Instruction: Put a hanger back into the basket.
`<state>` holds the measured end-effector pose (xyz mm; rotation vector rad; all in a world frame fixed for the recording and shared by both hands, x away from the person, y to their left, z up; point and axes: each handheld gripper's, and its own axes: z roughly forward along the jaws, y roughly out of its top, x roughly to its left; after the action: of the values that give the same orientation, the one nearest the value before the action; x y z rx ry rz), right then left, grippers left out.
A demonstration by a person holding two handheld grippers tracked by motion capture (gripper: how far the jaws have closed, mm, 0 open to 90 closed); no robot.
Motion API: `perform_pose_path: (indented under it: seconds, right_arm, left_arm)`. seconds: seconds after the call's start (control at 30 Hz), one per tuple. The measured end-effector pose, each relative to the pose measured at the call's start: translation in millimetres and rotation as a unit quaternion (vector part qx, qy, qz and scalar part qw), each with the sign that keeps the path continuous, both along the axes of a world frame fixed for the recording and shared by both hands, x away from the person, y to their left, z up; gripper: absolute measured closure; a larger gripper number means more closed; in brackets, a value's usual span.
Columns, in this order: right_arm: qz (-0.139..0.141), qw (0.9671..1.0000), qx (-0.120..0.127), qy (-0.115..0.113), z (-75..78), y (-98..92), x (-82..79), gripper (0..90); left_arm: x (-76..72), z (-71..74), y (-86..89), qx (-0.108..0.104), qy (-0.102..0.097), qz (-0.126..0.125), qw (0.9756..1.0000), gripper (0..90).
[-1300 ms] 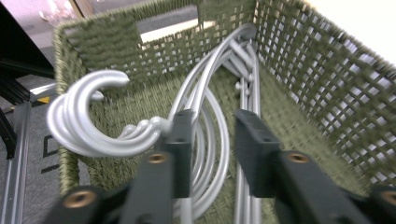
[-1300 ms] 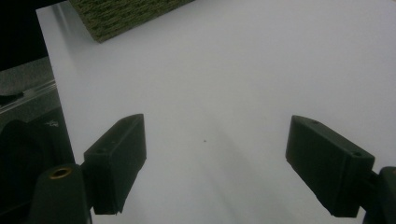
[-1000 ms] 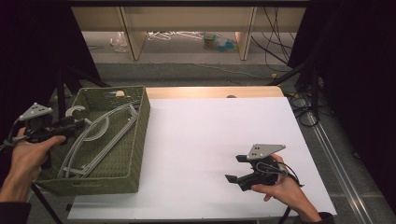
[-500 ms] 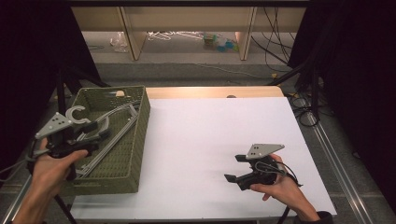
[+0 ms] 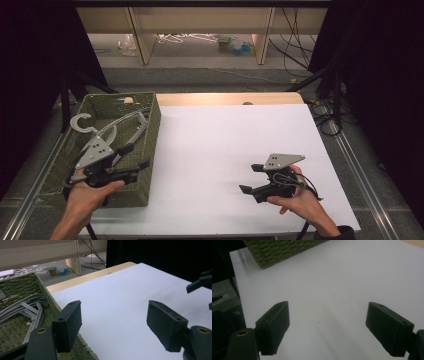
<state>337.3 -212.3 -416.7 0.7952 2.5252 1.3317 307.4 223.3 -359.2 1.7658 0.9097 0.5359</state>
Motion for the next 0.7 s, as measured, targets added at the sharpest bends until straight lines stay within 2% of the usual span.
perform_pose_path:
  seconds: [0.1,0.13,0.23,0.3,0.43,0.47,0.53,0.7]
  right_arm:
    - [-0.011,0.9999,0.004,-0.001,-2.2,-1.7,2.2,19.7]
    - [-0.014,0.9999,0.004,-0.003,-3.0,-1.9,2.7,19.6]
    - [-0.018,0.9998,0.006,-0.003,-4.1,-1.6,3.0,19.5]
    - [-0.014,0.9999,0.007,-0.005,-4.6,-1.0,2.7,19.5]
    - [-0.015,0.9999,0.007,-0.004,-5.1,0.9,-1.0,19.5]
    - [-0.013,0.9999,0.005,-0.002,-5.1,1.3,-2.0,19.5]
    - [-0.012,0.9999,0.007,-0.005,-4.8,1.9,-3.6,19.5]
    - [-0.020,0.9997,0.012,-0.010,-4.8,2.9,-8.8,19.3]
  left_arm:
    - [-2.7,-6.3,-11.0,-0.011,0.002,-0.014,0.9998,23.1]
    - [-3.3,-8.8,-14.4,-0.007,-0.001,-0.022,0.9997,22.5]
    - [-5.5,-17.0,-25.9,-0.012,0.006,-0.024,0.9996,20.2]
    - [-6.5,-22.6,-30.8,-0.014,0.002,-0.025,0.9996,19.7]
    - [-8.9,-34.0,-36.8,-0.016,0.005,-0.023,0.9996,18.4]
    - [-10.3,-36.4,-38.6,-0.027,0.011,-0.018,0.9994,17.6]
    - [-12.0,-39.0,-38.9,-0.020,0.002,-0.021,0.9996,15.8]
    - [-18.8,-46.3,-42.2,-0.027,-0.005,-0.027,0.9993,16.0]
